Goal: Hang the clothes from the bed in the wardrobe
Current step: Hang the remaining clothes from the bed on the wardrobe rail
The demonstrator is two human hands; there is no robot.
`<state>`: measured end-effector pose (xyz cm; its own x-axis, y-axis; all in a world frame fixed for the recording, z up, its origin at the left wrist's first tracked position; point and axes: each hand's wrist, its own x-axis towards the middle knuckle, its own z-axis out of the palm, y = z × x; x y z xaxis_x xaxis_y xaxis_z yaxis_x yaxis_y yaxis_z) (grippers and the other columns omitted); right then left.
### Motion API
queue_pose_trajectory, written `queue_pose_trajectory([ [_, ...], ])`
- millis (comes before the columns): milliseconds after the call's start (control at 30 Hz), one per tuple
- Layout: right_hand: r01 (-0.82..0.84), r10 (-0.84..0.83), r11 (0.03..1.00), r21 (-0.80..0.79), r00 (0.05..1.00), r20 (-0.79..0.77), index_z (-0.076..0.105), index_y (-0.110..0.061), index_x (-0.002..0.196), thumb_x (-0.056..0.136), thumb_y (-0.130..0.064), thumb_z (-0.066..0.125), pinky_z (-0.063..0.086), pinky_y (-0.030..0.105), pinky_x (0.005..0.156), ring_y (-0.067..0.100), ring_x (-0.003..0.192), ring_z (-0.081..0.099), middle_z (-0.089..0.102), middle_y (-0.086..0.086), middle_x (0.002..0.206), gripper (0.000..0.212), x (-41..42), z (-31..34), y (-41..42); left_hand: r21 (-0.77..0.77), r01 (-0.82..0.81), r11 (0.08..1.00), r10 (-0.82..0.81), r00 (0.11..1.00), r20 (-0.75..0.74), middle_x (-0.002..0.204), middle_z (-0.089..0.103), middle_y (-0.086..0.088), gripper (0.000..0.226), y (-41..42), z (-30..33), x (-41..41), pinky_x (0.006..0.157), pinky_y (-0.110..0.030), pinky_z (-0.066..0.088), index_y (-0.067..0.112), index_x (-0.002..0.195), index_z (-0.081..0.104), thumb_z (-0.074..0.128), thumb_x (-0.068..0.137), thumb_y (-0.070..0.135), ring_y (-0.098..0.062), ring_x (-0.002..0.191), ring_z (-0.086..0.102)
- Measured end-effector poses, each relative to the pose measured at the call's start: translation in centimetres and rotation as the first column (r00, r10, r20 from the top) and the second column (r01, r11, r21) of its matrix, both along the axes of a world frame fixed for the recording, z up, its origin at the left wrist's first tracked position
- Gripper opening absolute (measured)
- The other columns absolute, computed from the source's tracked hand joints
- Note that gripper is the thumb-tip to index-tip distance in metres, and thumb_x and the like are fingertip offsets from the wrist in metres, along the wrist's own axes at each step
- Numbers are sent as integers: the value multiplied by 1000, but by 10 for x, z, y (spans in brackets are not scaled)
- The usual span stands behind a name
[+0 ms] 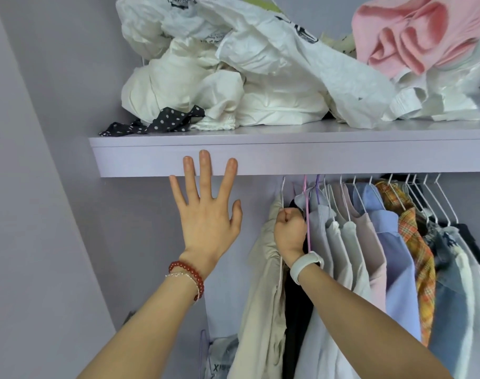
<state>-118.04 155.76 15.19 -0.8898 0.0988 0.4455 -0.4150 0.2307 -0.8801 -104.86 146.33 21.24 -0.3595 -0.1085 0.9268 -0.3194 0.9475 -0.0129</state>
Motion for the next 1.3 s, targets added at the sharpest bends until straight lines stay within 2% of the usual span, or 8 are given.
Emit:
queue_pose_trajectory([
  [267, -37, 30, 999, 37, 984, 177, 61, 7, 94, 91, -7, 43, 34, 31, 66, 38, 94, 58, 64, 26, 98, 23, -28, 16, 5, 54, 16, 998, -18, 999, 37, 152, 13, -22, 81, 5, 4, 6, 107, -63, 10, 26, 145, 15, 62, 79, 25, -36, 138, -1],
  [500, -161, 131, 972, 169, 976, 174, 56, 0, 106, 91, -7, 44, 27, 30, 62, 36, 93, 57, 64, 21, 94, 21, -15, -13, 24, 128, 28, 991, -38, 997, 73, 152, 7, -20, 85, 11, 6, 7, 105, -67, 13, 26, 146, 11, 63, 79, 23, -37, 138, -4],
  [667, -206, 205, 944, 259, 978, 31, 40, -4, 135, 90, -9, 48, 38, 28, 95, 30, 116, 50, 50, 15, 131, 46, 24, -17, 67, 218, 97, 971, -118, 989, 84, 153, 12, -20, 75, 25, -3, 20, 107, -63, 11, 23, 145, 23, 58, 80, 17, -40, 141, 4],
  [767, -98, 163, 928, 361, 975, -154, 43, -3, 133, 88, -4, 50, 22, 19, 101, 30, 124, 41, 49, 15, 132, 46, 59, -22, 112, 297, 180, 938, -213, 974, 80, 151, 18, -21, 63, 47, -31, 34, 110, -60, 10, 18, 142, 32, 49, 82, 18, -38, 140, 9],
  [867, 23, 95, 891, 454, 967, -236, 49, 3, 126, 84, 3, 55, 29, 29, 103, 38, 116, 48, 54, 21, 123, 42, 101, -43, 169, 390, 246, 888, -324, 935, 148, 148, 27, -21, 56, 81, -75, 49, 110, -58, 11, 13, 138, 40, 50, 83, 17, -39, 139, 17],
  [1000, 128, -45, 818, 561, 986, -159, 56, 10, 116, 76, 10, 61, 43, 48, 94, 45, 106, 55, 59, 27, 112, 40, 165, -91, 248, 505, 297, 810, -494, 809, 318, 147, 31, -16, 53, 145, -144, 68, 111, -53, 10, 12, 138, 40, 54, 87, 12, -33, 139, 20],
  [1100, 149, -201, 759, 634, 980, 10, 56, 5, 119, 79, 5, 59, 41, 46, 97, 42, 112, 52, 57, 24, 118, 40, 218, -129, 313, 571, 338, 748, -625, 649, 435, 145, 36, -13, 50, 209, -187, 84, 111, -49, 17, 12, 136, 44, 55, 87, 15, -29, 137, 27],
  [1300, 261, -580, 670, 695, 768, 272, 48, -7, 130, 91, -10, 47, 31, 36, 105, 29, 127, 39, 47, 12, 135, 39, 342, -186, 446, 653, 543, 529, -838, 212, 503, 121, 57, -23, 45, 350, -239, 124, 91, -51, 45, -1, 116, 60, 68, 72, 2, -37, 112, 55],
])
